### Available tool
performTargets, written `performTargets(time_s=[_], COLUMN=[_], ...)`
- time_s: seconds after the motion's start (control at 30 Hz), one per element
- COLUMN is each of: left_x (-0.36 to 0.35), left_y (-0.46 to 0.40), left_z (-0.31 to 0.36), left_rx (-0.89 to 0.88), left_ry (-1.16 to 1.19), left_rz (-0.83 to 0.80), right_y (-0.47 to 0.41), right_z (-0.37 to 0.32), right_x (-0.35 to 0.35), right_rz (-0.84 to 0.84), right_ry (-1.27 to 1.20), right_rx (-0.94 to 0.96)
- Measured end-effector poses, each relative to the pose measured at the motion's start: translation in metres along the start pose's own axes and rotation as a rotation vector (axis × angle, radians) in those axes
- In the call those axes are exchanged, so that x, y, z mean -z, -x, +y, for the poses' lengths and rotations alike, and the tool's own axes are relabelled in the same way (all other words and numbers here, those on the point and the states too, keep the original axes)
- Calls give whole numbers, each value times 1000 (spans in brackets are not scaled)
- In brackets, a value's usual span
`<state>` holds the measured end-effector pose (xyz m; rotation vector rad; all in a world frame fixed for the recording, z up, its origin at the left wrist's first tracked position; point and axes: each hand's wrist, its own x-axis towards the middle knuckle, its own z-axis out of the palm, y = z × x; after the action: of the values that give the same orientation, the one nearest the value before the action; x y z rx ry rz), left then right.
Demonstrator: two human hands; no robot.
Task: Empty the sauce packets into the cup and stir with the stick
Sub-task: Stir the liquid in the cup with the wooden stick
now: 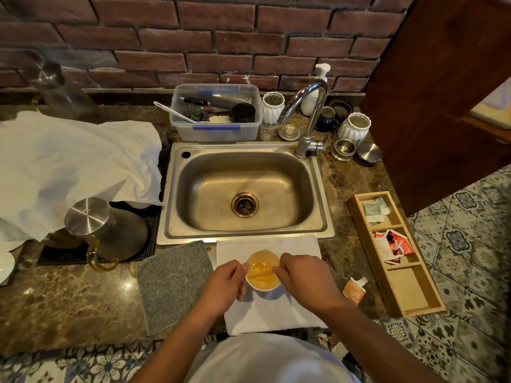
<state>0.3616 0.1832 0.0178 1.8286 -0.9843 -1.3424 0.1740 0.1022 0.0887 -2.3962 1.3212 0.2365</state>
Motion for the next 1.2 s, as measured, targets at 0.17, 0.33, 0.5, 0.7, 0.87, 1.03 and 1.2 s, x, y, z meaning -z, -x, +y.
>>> performTargets(time_s=[0.17,0.33,0.5,0.7,0.87,1.03,1.2], left_x=[0,1,0,-1,0,1,1], left_y=[0,-1,0,0,-3,-3,-3], left_z=[2,0,-1,-2,-3,-3,-5], left_rx=[-11,10,15,-3,-18,-20,8], left_ry=[-8,-14,-22,-17,-23,-20,-22], left_rz=[-5,-5,1,2,-11,-12,-7], right_y=[-8,-28,-33,-19,-17,-27,-36], right_z=[-21,-47,-36,-29,-35,-36,-32], right_x=[1,3,3,-3,-11,0,11], right_rz=[-206,-386,-242,-230,-357,-212,-156], right_ry=[170,248,316,244,181,272,341], right_rx=[48,-55,-62,17,-44,73,117])
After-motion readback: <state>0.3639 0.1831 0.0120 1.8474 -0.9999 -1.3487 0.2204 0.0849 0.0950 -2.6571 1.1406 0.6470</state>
